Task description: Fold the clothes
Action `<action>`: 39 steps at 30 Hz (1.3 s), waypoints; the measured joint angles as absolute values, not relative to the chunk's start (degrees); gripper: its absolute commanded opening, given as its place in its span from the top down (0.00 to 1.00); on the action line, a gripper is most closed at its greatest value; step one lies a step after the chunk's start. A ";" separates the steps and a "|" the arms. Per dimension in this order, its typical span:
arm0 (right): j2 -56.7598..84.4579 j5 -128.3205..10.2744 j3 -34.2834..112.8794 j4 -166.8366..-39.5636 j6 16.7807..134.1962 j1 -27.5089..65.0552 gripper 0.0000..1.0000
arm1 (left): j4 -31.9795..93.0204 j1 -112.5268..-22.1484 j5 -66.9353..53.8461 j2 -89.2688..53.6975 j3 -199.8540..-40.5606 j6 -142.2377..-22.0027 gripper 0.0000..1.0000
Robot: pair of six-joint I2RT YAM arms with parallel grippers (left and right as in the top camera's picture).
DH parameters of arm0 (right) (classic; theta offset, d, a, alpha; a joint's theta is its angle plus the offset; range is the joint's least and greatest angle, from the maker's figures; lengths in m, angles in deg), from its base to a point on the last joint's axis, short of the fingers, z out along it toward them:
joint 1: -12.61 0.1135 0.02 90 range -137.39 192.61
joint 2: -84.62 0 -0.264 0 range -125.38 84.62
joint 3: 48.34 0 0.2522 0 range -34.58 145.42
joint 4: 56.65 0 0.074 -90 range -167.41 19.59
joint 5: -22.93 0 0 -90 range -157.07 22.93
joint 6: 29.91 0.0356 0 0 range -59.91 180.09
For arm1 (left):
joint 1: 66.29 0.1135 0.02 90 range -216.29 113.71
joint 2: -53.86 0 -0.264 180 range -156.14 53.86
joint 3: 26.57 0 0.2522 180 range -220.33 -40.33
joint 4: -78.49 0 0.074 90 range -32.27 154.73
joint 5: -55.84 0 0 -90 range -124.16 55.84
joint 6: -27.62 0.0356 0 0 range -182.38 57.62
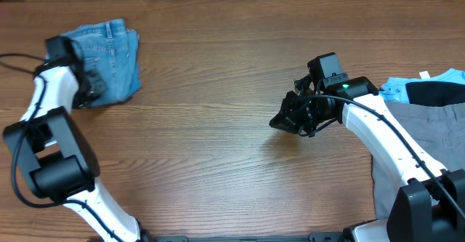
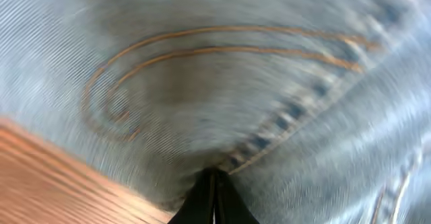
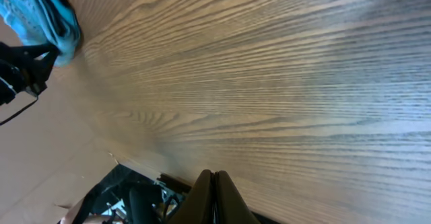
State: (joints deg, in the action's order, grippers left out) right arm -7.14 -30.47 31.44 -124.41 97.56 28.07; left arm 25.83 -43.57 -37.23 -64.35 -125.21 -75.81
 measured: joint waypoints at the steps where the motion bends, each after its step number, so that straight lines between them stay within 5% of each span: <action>1: -7.14 -30.49 31.42 -124.52 97.59 28.07 0.96 | 26.51 -42.61 -37.14 -64.40 -125.19 -75.97 0.95; 16: -7.14 -30.99 31.44 -124.52 97.56 28.07 0.96 | 29.05 -40.88 -30.74 -64.44 -125.08 -75.79 0.85; 22: -7.14 -31.76 31.44 -124.39 97.52 28.07 0.96 | 29.50 -42.32 -29.14 -64.44 -125.08 -76.91 0.48; 34: -5.57 -38.51 37.67 -123.43 89.59 28.07 0.85 | 0.46 -43.92 -25.32 -58.14 -140.56 -69.48 0.51; 39: 1.38 -42.36 45.21 -122.29 82.96 28.07 0.67 | -2.91 -50.37 -26.54 -42.71 -142.59 -66.28 0.47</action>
State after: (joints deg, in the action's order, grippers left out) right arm 1.38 -42.36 45.21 -122.29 82.96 28.07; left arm -2.91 -50.37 -26.54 -42.71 -142.59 -66.28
